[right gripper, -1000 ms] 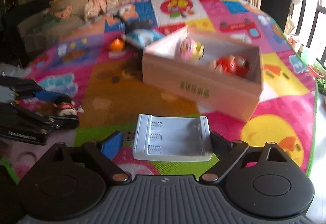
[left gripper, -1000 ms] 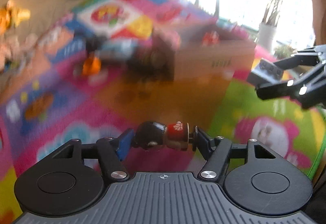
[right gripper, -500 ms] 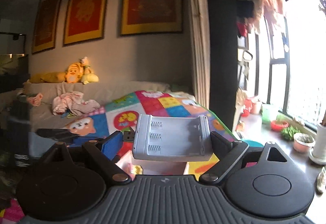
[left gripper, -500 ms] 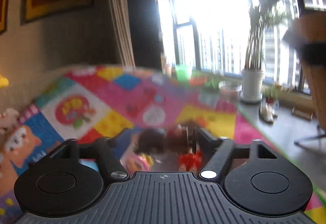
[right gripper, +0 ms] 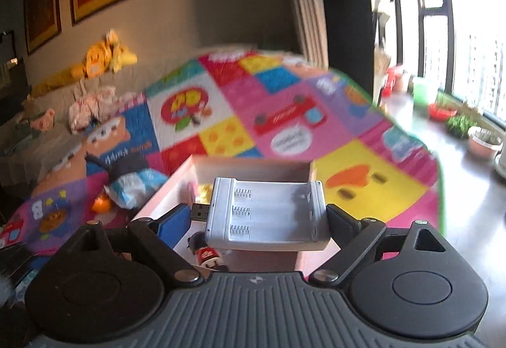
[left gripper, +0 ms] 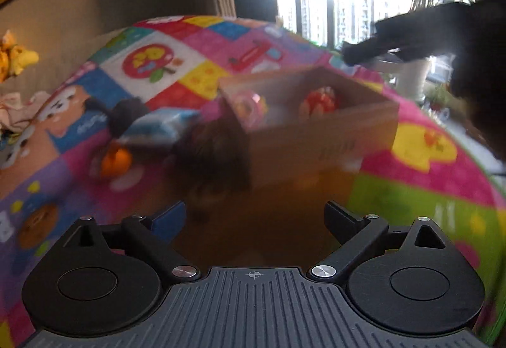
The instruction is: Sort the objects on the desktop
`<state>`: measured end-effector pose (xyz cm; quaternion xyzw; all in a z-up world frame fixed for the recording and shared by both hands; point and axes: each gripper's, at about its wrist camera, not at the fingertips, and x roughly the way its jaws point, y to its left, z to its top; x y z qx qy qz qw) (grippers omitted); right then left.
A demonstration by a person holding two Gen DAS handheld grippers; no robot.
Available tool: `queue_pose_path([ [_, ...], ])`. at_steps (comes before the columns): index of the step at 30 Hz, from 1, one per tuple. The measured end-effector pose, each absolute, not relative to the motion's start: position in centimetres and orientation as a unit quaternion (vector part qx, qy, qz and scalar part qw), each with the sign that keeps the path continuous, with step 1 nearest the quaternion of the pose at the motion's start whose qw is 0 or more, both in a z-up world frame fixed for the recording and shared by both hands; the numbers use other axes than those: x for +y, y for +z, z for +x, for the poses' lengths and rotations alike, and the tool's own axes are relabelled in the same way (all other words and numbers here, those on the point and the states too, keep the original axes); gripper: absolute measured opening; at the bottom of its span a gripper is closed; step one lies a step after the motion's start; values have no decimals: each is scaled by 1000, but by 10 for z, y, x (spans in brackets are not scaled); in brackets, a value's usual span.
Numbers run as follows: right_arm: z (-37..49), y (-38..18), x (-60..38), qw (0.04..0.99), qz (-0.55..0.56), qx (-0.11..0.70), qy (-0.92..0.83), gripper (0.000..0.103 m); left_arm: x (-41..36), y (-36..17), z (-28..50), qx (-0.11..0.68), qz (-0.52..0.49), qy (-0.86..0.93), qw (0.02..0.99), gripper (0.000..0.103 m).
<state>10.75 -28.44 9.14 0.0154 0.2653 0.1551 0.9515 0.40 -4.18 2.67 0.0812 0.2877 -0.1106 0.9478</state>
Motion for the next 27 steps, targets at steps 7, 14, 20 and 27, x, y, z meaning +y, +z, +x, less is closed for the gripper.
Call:
queue_pose_path([
  [7, 134, 60, -255, 942, 12, 317, 107, 99, -1, 18, -10, 313, 35, -67, 947, 100],
  [14, 76, 61, -256, 946, -18, 292, 140, 103, 14, 8, -11, 322, 5, -55, 945, 100],
  [20, 47, 59, -252, 939, -26, 297, 171, 103, 17, 10, -9, 313, -9, -55, 948, 100],
  [27, 12, 37, -225, 925, -63, 297, 230, 103, 21, 25, 22, 279, 0, -42, 959, 77],
])
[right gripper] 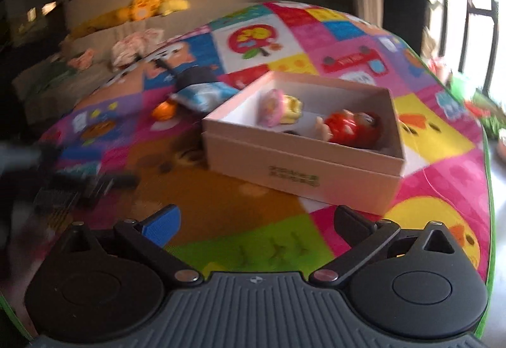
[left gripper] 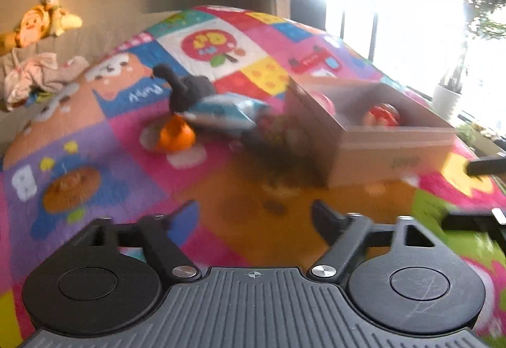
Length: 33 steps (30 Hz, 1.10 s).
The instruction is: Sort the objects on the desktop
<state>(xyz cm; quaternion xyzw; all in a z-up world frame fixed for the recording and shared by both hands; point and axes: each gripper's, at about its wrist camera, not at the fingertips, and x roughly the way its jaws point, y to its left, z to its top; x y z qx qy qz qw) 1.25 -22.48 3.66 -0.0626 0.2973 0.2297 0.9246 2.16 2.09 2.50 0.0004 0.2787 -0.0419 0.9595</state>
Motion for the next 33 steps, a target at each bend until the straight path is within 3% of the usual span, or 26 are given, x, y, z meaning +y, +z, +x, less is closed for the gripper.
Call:
queue_pose_path([
  [2, 7, 43, -216, 927, -86, 273, 242, 103, 27, 31, 28, 273, -16, -35, 961, 78],
  [6, 22, 72, -193, 930, -133, 224, 261, 103, 43, 32, 22, 255, -31, 6, 967, 93],
  [8, 43, 88, -180, 922, -122, 227, 288, 103, 52, 28, 15, 262, -41, 14, 964, 94],
  [14, 171, 119, -109, 885, -28, 326, 332, 103, 73, 13, -7, 266, -49, 26, 962, 96],
  [19, 281, 84, -51, 856, 49, 440, 267, 103, 81, 13, -10, 253, -79, 16, 964, 98],
  [23, 320, 69, -15, 869, 44, 436, 229, 102, 86, 12, -11, 251, -95, 11, 963, 99],
  [26, 344, 50, 7, 850, 23, 475, 226, 80, 88, 12, -13, 246, -104, 11, 964, 99],
  [29, 339, 41, 7, 823, 48, 501, 263, 66, 86, 13, -15, 239, -102, 6, 966, 100],
  [33, 299, 50, 4, 794, 17, 516, 320, 65, 85, 13, -16, 237, -103, 0, 966, 100],
])
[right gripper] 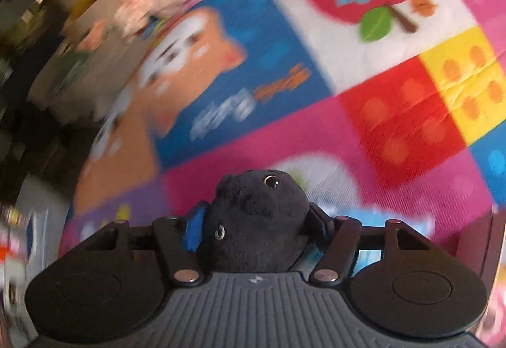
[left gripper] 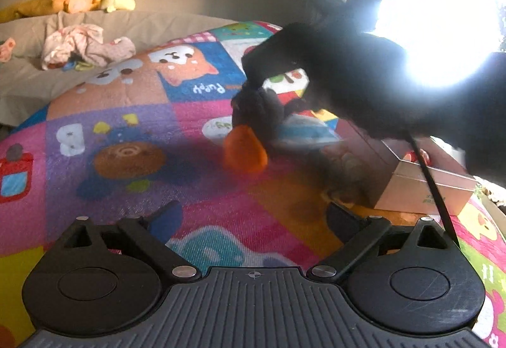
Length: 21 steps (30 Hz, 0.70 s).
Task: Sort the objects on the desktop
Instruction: 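Grasp the blue-white wipes packet with right gripper while left reaches toward black plush cat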
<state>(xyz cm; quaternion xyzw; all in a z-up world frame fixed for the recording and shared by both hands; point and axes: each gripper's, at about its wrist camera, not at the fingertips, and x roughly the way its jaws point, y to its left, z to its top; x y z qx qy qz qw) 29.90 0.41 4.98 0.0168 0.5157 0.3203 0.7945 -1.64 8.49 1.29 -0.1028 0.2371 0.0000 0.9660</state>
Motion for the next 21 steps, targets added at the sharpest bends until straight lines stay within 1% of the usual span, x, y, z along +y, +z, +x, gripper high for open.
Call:
queue_pose_path([
  [4, 240, 49, -6, 734, -29, 555, 390, 66, 80, 15, -20, 230, -91, -8, 969, 100],
  [7, 208, 59, -23, 709, -41, 562, 425, 74, 74, 15, -20, 233, -79, -22, 969, 100],
  [9, 207, 75, -36, 737, -36, 534, 414, 83, 68, 15, -20, 234, -69, -30, 969, 100],
  [11, 217, 90, -45, 793, -41, 488, 362, 85, 65, 14, -19, 237, -61, -31, 969, 100],
  [13, 233, 94, -45, 829, -55, 455, 322, 85, 65, 13, -18, 238, -62, -30, 969, 101],
  [14, 242, 91, -43, 836, -61, 447, 312, 85, 66, 13, -18, 239, -64, -27, 969, 101],
  [15, 251, 86, -36, 840, -70, 444, 303, 87, 67, 13, -18, 240, -68, -26, 968, 101],
  [17, 269, 72, -22, 833, -85, 457, 301, 97, 69, 12, -19, 239, -73, -24, 968, 101],
  [18, 276, 60, -12, 823, -98, 469, 305, 97, 71, 12, -19, 238, -75, -24, 968, 101],
  [19, 281, 49, -5, 820, -109, 477, 298, 96, 71, 12, -19, 236, -76, -24, 968, 101],
  [20, 282, 41, -1, 817, -119, 484, 291, 78, 72, 12, -19, 236, -77, -25, 968, 101],
  [21, 282, 34, 4, 808, -136, 496, 289, 55, 72, 12, -19, 236, -77, -26, 968, 101],
])
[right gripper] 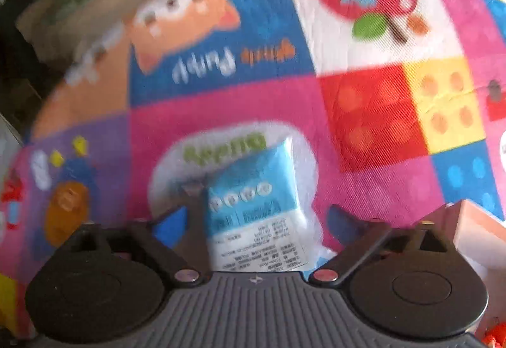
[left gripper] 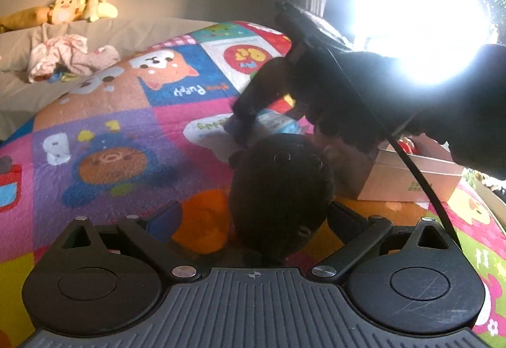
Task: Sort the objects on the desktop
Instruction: 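Grasp the blue-white wipes packet with right gripper while left reaches toward black plush cat, then grasp the black plush cat with left gripper while right holds the wipes packet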
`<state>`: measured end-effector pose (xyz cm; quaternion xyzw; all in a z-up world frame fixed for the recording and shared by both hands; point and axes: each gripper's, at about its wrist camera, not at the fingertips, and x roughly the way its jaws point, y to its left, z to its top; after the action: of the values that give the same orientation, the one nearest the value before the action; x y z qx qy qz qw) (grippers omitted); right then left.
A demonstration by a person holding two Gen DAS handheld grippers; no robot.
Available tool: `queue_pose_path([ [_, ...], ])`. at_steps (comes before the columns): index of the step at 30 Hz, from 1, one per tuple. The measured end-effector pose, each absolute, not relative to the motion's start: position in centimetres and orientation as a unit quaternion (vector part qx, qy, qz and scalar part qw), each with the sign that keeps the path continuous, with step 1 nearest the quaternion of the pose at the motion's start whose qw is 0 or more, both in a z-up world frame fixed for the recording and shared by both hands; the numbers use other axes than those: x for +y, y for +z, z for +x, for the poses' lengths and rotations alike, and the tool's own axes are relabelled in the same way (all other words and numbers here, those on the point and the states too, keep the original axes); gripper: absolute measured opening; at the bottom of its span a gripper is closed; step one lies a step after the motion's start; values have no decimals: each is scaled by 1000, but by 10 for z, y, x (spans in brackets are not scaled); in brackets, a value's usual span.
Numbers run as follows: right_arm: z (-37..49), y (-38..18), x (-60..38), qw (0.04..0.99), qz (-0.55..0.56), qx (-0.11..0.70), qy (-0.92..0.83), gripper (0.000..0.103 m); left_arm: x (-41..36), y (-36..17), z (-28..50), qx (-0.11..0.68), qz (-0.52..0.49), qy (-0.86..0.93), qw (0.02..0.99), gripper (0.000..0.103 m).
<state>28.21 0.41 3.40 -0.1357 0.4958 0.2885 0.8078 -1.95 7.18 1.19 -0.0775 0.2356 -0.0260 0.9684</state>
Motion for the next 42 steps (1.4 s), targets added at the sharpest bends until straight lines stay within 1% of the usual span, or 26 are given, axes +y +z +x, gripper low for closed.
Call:
queue_pose_path([
  [1, 283, 28, 8, 802, -145, 502, 290, 54, 72, 12, -19, 235, -78, -26, 969, 101],
  [2, 276, 32, 5, 808, -148, 490, 290, 52, 72, 12, -20, 234, -78, -27, 969, 101],
  [6, 236, 80, -37, 811, -70, 468, 343, 52, 72, 12, -19, 235, -79, -27, 969, 101],
  [9, 189, 119, -89, 817, -36, 434, 377, 52, 71, 12, -18, 236, -76, -26, 968, 101],
  [11, 157, 135, -120, 825, -26, 417, 380, 52, 69, 13, -18, 237, -71, -24, 969, 101],
  [14, 112, 129, -158, 838, -42, 404, 365, 52, 64, 13, -18, 241, -54, -21, 969, 101],
  [19, 54, 84, -201, 851, -71, 414, 315, 52, 47, 17, -18, 254, -20, -38, 966, 101],
  [20, 42, 75, -208, 856, -75, 408, 308, 56, 43, 18, -19, 255, -14, -42, 966, 101],
  [21, 34, 69, -215, 861, -76, 402, 303, 69, 38, 20, -19, 255, -5, -45, 966, 101],
  [23, 21, 61, -226, 873, -59, 390, 286, 87, 30, 23, -21, 253, 11, -48, 966, 101],
  [26, 13, 52, -247, 888, -9, 377, 263, 89, 20, 25, -22, 256, 32, -51, 965, 101],
  [29, 10, 41, -265, 896, 29, 373, 237, 99, 11, 22, -21, 266, 52, -45, 962, 101],
  [32, 10, 26, -272, 900, 48, 371, 224, 100, 5, 17, -18, 277, 66, -41, 958, 101],
  [35, 3, 16, -276, 908, 63, 353, 218, 103, 1, 13, -18, 293, 74, -47, 952, 101],
  [39, -2, 21, -274, 923, 46, 318, 213, 103, 2, 10, -26, 310, 78, -52, 946, 101],
  [42, -8, 36, -260, 935, -21, 275, 226, 103, 9, 14, -37, 309, 76, -45, 947, 101],
])
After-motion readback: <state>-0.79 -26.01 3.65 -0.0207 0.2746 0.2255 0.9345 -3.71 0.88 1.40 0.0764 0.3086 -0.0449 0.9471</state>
